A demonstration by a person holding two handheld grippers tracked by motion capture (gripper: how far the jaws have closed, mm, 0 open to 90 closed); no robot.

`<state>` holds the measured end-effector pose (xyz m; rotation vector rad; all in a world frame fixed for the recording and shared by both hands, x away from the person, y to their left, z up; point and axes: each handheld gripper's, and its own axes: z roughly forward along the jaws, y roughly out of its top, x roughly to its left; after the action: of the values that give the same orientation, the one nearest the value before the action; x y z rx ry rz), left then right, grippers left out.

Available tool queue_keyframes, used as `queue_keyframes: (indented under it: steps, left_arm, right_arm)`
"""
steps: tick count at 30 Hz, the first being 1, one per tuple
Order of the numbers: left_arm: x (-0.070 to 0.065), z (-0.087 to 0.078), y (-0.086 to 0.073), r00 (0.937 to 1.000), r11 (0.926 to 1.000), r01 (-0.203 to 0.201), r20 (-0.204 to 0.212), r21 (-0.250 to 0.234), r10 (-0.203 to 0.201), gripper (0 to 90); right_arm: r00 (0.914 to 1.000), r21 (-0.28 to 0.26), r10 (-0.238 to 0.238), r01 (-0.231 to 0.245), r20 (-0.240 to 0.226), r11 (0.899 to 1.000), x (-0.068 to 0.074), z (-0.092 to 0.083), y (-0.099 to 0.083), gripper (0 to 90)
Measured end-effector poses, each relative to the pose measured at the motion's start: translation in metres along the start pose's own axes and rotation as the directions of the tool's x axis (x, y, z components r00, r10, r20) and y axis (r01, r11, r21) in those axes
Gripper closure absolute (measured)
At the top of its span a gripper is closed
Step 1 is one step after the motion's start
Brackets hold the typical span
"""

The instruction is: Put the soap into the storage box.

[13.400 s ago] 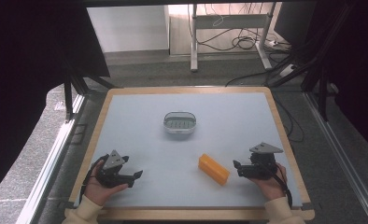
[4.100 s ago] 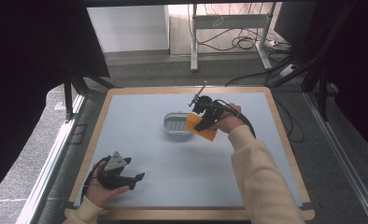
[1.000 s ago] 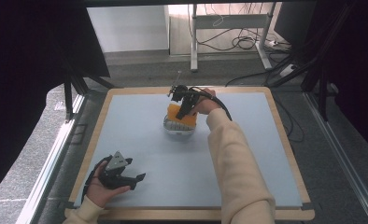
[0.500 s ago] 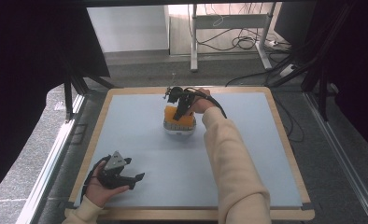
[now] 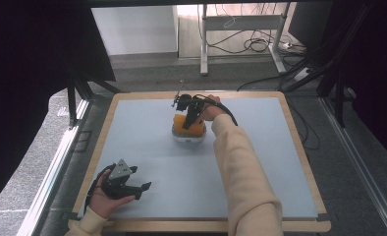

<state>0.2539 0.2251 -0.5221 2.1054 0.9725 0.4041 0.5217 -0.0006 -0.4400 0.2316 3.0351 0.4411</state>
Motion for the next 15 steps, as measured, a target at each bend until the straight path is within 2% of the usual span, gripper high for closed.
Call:
queue_keyframes:
  steps: [7, 11, 15]
  left_arm:
    - [0.000, 0.000, 0.000, 1.0000, 1.0000, 0.000, -0.001, 0.000, 0.000, 20.4]
    - [0.000, 0.000, 0.000, 1.0000, 1.0000, -0.001, -0.002, 0.001, 0.001, 20.4]
    - [0.000, 0.000, 0.000, 1.0000, 1.0000, -0.003, -0.001, 0.003, 0.003, 20.4]
  right_arm:
    - [1.0000, 0.000, -0.001, 0.001, -0.002, 1.000, -0.002, 0.001, -0.002, 61.1]
    - [0.9991, -0.048, 0.038, -0.037, 0.016, 0.998, -0.002, -0.006, -0.003, 58.0]
    - [0.9972, -0.071, 0.066, -0.063, 0.036, 0.995, -0.003, -0.011, -0.004, 54.0]
